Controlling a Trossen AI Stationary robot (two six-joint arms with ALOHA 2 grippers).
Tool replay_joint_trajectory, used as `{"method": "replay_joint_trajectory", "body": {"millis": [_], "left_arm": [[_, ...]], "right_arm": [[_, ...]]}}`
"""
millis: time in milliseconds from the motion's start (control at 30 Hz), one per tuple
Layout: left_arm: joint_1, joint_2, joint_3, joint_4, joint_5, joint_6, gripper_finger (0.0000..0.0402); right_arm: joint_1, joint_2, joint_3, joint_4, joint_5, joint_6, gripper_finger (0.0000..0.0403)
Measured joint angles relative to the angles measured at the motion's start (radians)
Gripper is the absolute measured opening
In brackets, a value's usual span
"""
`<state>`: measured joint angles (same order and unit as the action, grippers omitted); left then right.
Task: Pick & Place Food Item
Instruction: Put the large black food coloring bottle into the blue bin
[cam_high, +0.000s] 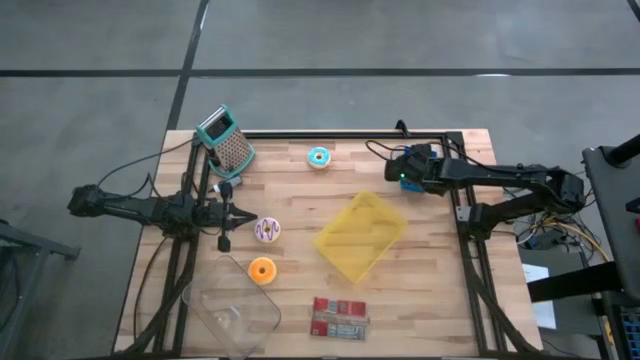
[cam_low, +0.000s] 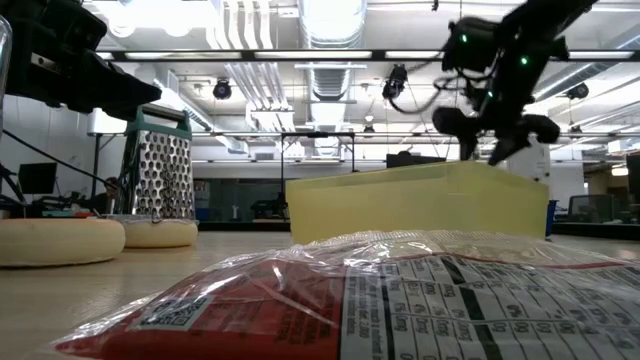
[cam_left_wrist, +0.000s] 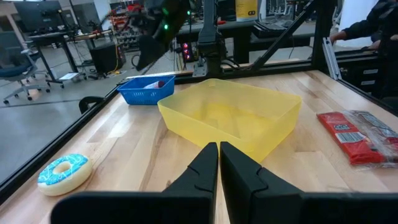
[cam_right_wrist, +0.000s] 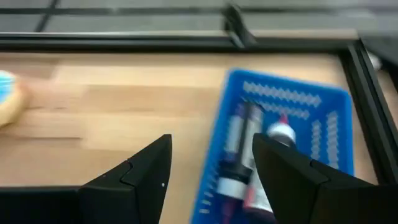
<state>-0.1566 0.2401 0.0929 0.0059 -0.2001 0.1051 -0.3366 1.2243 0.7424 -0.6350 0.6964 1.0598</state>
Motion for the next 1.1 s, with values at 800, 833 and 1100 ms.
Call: {"method": "replay_joint_trajectory", "body": {"millis": [800, 833, 1100], "left_arm": [[0.000, 0.000, 0.000, 0.000, 0.000, 0.000, 0.0023], [0.000, 0.000, 0.000, 0.000, 0.000, 0.000, 0.0023], [0.000, 0.002, 0.000, 0.000, -0.001, 0.000, 0.0023]], "right_arm": [[0.141, 0.044, 0.030, 0.690, -0.445, -1.056, 0.0221], [0.130, 0.050, 0.030, 0.705, -0.487, -1.089, 0.0221], [0.009, 0.154, 0.029, 0.911, -0.801, -1.281, 0.0221]]}}
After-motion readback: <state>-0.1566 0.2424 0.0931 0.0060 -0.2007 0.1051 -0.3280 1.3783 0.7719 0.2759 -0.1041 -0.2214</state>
